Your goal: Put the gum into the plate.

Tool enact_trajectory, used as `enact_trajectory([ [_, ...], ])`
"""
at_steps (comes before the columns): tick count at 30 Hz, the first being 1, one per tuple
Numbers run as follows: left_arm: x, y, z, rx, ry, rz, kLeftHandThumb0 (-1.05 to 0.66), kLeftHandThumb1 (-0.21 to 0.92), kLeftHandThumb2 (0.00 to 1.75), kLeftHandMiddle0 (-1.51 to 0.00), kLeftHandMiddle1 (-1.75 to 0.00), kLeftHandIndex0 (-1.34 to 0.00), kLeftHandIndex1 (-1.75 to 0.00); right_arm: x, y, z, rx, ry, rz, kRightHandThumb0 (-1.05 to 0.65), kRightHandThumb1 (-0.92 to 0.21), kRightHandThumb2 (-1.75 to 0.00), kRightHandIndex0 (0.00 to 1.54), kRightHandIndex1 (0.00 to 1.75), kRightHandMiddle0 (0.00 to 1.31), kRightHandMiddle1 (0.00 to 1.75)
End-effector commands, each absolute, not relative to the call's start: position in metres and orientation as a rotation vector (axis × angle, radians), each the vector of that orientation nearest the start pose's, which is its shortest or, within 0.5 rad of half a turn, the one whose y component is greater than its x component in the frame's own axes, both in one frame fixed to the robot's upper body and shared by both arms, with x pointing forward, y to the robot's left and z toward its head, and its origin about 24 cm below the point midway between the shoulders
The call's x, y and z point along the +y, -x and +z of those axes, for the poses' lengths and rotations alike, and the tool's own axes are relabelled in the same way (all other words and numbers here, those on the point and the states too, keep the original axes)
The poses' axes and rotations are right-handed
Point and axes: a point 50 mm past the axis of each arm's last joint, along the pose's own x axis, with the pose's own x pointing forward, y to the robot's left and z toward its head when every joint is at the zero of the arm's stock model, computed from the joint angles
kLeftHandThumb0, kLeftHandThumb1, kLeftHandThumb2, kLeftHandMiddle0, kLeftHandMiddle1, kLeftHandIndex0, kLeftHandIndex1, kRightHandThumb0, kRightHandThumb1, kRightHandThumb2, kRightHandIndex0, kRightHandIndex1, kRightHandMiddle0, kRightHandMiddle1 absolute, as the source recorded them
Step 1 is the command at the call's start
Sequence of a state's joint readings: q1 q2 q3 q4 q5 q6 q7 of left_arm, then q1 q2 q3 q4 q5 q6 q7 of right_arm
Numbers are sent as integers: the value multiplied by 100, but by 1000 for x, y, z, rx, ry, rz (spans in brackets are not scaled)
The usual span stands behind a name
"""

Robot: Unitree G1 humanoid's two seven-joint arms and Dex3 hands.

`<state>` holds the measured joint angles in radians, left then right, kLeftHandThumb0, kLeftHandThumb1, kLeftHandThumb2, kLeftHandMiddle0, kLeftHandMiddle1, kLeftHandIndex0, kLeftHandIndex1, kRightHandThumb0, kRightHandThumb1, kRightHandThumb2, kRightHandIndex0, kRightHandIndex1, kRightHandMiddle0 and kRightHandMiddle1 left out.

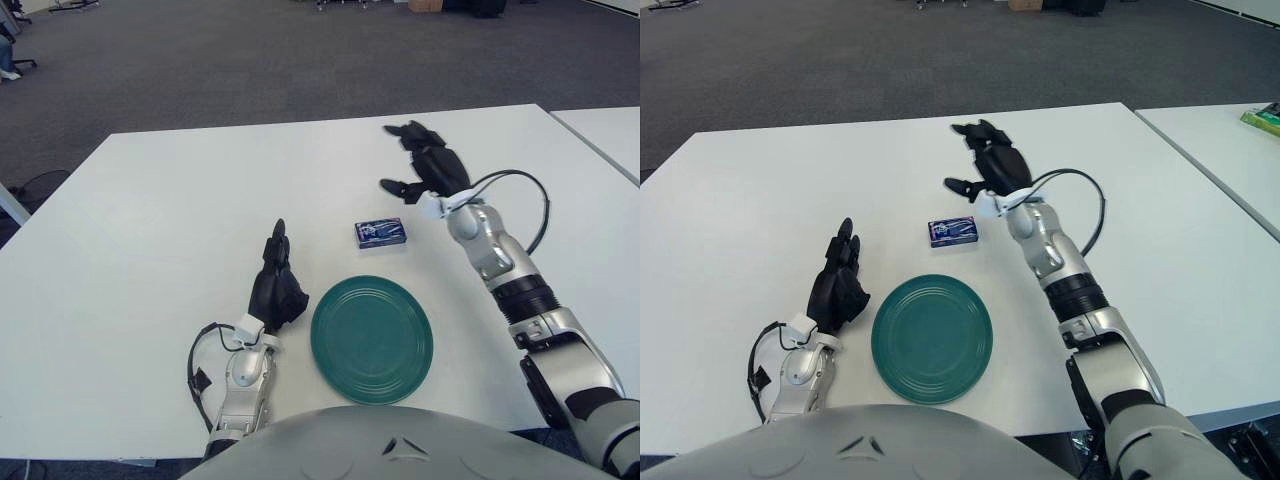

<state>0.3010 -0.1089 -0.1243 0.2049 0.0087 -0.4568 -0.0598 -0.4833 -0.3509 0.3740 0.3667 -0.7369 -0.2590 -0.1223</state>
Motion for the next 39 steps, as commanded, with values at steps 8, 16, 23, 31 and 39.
enact_trajectory([
  [8,100,-152,-50,181,125,-65,-105,92,118,0,0,0,0,-117,-309,60,-396,1278,456,-91,-92,-59,15,1,0,55],
  [16,98,-152,-50,180,143,-71,-105,92,117,0,0,0,0,-115,-298,38,-333,1318,494,-88,-92,-62,16,1,0,50],
  [23,98,-151,-50,183,164,-90,-105,92,117,0,0,0,0,-117,-295,18,-273,1339,525,-89,-92,-67,16,0,0,46],
  [31,97,-152,-51,192,188,-85,-105,92,116,0,0,0,0,-119,-294,4,-217,1335,552,-88,-92,-67,17,1,0,46],
  [39,98,-152,-51,193,191,-72,-105,92,114,0,0,-1,-1,-120,-293,-11,-155,1330,580,-87,-92,-66,18,1,0,48],
])
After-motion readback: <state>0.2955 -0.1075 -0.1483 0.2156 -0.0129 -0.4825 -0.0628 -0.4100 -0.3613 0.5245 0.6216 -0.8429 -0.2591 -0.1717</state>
